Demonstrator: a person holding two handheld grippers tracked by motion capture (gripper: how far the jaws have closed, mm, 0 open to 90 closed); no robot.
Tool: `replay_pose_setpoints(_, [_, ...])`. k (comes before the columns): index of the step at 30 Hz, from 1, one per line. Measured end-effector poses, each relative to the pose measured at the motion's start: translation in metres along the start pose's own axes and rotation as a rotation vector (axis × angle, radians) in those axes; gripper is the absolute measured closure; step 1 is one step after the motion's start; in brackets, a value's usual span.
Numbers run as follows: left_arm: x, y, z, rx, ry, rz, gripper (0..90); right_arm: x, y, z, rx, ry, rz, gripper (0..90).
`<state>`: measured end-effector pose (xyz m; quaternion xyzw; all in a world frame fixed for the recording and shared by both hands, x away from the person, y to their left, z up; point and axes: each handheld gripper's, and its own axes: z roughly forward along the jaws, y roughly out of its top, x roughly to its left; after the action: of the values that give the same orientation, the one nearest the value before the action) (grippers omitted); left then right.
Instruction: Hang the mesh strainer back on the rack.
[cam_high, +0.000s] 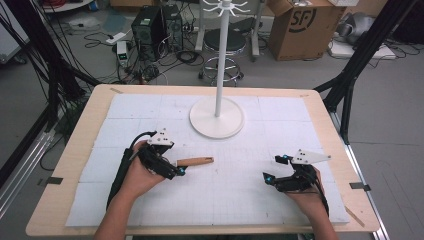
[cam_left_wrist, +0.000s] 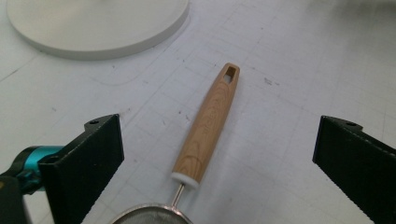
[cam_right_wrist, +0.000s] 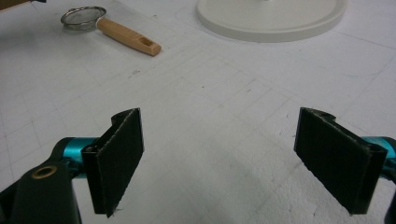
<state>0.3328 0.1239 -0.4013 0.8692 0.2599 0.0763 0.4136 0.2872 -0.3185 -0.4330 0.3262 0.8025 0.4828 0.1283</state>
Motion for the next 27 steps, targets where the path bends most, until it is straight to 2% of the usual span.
replay_pose_setpoints(2, [0.001, 0.006, 0.005, 0.052, 0.006, 0.025, 2.4, -0.001, 0.0, 0.0, 0.006, -0.001, 0.003, 15.2])
replay_pose_setpoints(3, [0.0, 0.008, 0.006, 0.062, 0.006, 0.04, 2.4, -0.001, 0.0, 0.0, 0.007, -0.002, 0.003, 15.2])
replay_pose_setpoints(8, [0.006, 0.017, 0.018, 0.169, 0.002, 0.079, 2.4, -0.001, 0.0, 0.002, 0.012, -0.002, -0.003, 15.2])
replay_pose_setpoints(10, [0.007, 0.017, 0.022, 0.177, 0.005, 0.074, 4.6, -0.001, 0.0, 0.002, 0.011, -0.001, -0.002, 15.2])
replay_pose_setpoints(12, [0.011, 0.013, 0.027, 0.205, -0.019, 0.067, 10.8, -0.001, 0.0, 0.001, 0.012, 0.0, -0.001, 15.2])
replay_pose_setpoints(15, [0.012, 0.01, 0.032, 0.277, -0.002, 0.094, 17.2, -0.001, 0.0, 0.001, 0.014, 0.001, 0.0, 15.2])
replay_pose_setpoints(19, [0.012, 0.009, 0.036, 0.309, 0.001, 0.105, 29.9, -0.001, 0.0, 0.002, 0.018, 0.002, 0.002, 15.2])
replay_pose_setpoints(23, [0.013, 0.008, 0.038, 0.335, -0.027, 0.102, 43.5, -0.001, 0.0, 0.002, 0.013, 0.001, 0.0, 15.3])
replay_pose_setpoints(27, [0.013, 0.005, 0.041, 0.383, -0.012, 0.112, 51.1, -0.002, 0.0, 0.002, 0.016, 0.002, -0.002, 15.3])
